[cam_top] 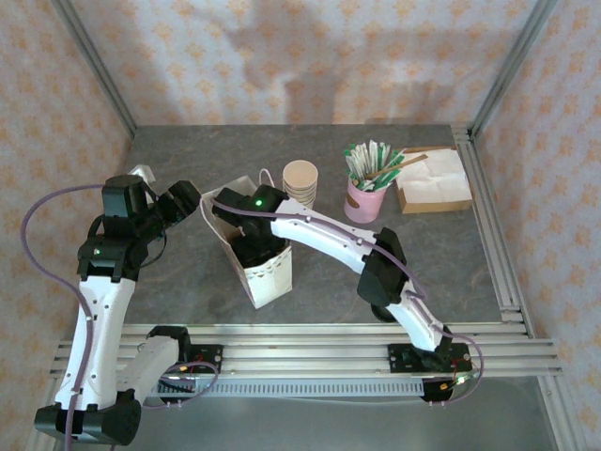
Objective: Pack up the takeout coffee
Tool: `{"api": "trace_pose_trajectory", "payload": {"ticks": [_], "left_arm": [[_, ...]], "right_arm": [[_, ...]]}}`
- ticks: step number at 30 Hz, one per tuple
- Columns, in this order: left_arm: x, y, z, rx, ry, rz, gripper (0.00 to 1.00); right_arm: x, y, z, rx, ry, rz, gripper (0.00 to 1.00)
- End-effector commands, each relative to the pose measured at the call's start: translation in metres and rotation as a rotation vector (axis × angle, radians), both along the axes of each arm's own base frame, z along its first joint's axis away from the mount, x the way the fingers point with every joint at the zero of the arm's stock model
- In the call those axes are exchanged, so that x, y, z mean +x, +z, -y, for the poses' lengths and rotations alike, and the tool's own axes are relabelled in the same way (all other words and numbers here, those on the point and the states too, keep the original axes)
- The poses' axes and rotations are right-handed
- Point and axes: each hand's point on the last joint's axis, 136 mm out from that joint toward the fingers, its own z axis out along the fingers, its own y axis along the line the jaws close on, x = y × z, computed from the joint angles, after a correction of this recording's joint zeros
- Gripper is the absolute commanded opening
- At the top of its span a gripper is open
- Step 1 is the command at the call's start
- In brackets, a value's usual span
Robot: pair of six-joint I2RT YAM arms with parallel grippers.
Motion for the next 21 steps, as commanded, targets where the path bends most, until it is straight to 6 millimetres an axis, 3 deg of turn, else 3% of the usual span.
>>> {"api": "trace_pose_trajectory", "payload": {"ticks": [1,8,21], "left_arm": [[-0.003,0.002,0.002,-0.006,-0.007,0.012,0.74],[-0.002,0.002,0.002,-0.007,-0.009,0.013,0.74],[0.000,0.001,0.003,-0.006,-0.009,0.010,0.74]], "right_arm": [[-0.018,-0.062,0.020,-0.164,-0.017,-0.119,0.52],[-0.023,-0.072,0.031,-0.212,-0.016,-0.134,0.52],[-0.051,-0.108,0.041,-0.256,-0.014,-0.226,0.51]]}}
